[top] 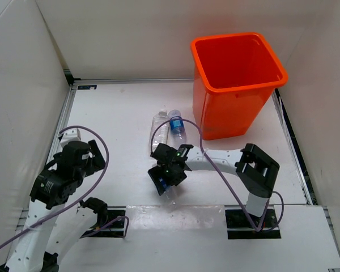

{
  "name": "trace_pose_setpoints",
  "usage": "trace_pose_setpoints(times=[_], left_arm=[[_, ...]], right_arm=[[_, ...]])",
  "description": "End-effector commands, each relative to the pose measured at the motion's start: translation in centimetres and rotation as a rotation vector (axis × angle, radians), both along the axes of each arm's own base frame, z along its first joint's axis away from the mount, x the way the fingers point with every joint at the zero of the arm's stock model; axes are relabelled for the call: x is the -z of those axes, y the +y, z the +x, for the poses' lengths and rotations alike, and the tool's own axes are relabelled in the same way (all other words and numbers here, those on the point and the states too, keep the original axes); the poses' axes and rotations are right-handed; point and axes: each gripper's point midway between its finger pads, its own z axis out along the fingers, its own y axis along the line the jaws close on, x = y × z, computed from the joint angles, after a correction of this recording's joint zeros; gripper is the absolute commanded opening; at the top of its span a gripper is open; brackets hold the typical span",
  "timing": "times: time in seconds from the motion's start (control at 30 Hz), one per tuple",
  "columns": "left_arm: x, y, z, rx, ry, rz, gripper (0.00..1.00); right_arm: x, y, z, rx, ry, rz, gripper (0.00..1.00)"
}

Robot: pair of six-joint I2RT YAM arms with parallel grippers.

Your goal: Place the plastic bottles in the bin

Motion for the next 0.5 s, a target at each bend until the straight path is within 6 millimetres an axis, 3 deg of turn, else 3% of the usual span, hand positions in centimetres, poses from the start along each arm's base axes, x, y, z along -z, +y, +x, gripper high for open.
trace_pose_setpoints(times=[0.0, 0.13, 0.2, 0.3, 0.4, 0.47], left_arm=[[0.4, 1.4, -0.8, -0.053, -0.013, 0.029, 0.99], [0.6, 1.8, -1.0, -0.082, -0.041, 0.02, 0.99], [0.7, 1.8, -1.1, -0.091, -0.043, 0.017, 0.99], [1.1, 1.8, -1.1, -0.1, -0.036, 0.01, 0.99], [1.8, 1.7, -1.0, -0.109, -0.018, 0.01, 0.99], [2.2, 1.7, -1.0, -0.112, -0.002, 0.014, 0.99]], right_arm=[[0.3, -0.3, 0.3, 0.01, 0.039, -0.035, 0.9], [0.9, -0.8, 0.3, 0.001, 0.059, -0.064, 0.82], [0.5, -0.7, 0.0, -0.011, 0.05, -0.056, 0.78], [-0.8, -0.7, -0.3, -0.052, 0.032, -0.039, 0.63], [-3.0, -0.8, -0.6, -0.115, -0.005, -0.007, 0.41], [-6.0, -0.9, -0.8, -0.162, -0.061, 0.037, 0.34]])
